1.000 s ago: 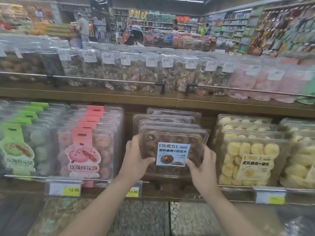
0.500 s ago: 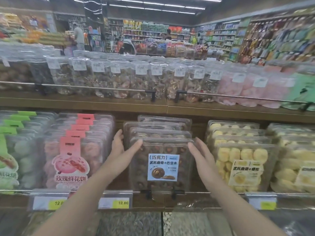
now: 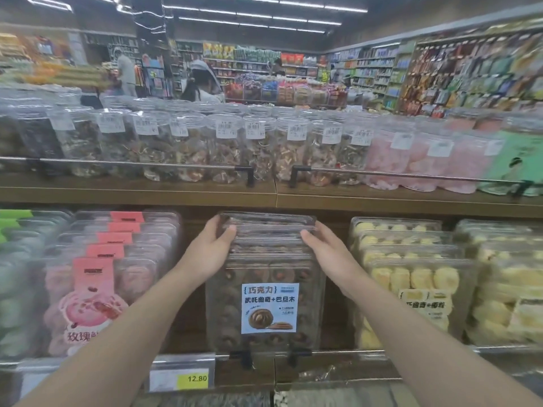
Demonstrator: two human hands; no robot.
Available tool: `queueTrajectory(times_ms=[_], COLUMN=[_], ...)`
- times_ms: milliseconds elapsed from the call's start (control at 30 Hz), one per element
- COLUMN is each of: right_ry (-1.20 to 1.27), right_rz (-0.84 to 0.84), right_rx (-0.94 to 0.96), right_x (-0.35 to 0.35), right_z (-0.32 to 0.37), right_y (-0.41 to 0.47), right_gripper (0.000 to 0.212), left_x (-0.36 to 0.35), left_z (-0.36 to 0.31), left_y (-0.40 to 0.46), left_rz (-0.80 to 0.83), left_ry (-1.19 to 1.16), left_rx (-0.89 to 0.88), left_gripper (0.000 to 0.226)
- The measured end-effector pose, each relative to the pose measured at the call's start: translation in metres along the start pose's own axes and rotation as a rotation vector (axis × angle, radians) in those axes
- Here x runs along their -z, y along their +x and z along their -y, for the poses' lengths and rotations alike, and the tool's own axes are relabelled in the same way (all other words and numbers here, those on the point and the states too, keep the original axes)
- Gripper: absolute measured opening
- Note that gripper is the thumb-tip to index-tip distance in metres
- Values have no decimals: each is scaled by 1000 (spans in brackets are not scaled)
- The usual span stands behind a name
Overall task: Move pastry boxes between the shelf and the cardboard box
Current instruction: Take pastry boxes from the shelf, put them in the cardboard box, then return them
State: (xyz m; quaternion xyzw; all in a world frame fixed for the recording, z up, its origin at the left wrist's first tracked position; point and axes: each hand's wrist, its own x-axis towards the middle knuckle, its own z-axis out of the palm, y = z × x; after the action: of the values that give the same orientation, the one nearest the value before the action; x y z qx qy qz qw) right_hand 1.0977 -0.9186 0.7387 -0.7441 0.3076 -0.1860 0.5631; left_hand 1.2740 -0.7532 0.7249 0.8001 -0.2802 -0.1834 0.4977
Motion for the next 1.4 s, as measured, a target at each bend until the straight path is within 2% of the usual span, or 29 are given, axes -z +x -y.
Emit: queueTrajectory(times_ms=[67,100,133,200,233,267,367,500,600,667,800,967,1067,1400], right_ry=[-287,-443,-573,-738,-796,-845,-953,-924,-847,-823,-928,-994,-946,-678], right_rz=[-95,-193,-299,-390,-349,-266,-99,-55,6,-26,-137,-210,-258,-167], right_rx=[20,73,171,393,445,450,349,284,245,221,126,44,55,154], right_x=[4,5,3,-1,-5,-9,-19,-26,-20,-2,63,157,199,259], right_z=[0,0,0,2,5,6,-2,-7,-3,-3,-18,-41,-52,-63], right_y=[-5,-12,-20,-44,-56,-65,-66,-56,-64,-75,-101,-116,-107,-48], right_gripper=[68,68,60,27,14,12,17,12,13,20,24,31,39,66], left_x=[6,9,12,15,16,17,14,8,1,-7,-34,-86,-121,-216], left_z=[-8,-12,-15,-18,-18,-19,-12,-9,-22,-30,-47,-79,-94,-130], left_y=[-11,-20,-30,-52,-60,-67,-72,-63,-67,-73,-86,-102,-106,-92], left_rz=[-7,-49,-116,-231,-208,-144,42,34,100,144,196,169,146,-63], left_ry=[124,225,329,478,538,585,718,768,878,925,983,890,846,571], left_rx=[-26,-79,-172,-408,-461,-442,-269,-239,-244,-274,-317,-356,-362,-178], left_gripper=[73,72,66,30,17,16,10,12,10,15,22,13,17,40])
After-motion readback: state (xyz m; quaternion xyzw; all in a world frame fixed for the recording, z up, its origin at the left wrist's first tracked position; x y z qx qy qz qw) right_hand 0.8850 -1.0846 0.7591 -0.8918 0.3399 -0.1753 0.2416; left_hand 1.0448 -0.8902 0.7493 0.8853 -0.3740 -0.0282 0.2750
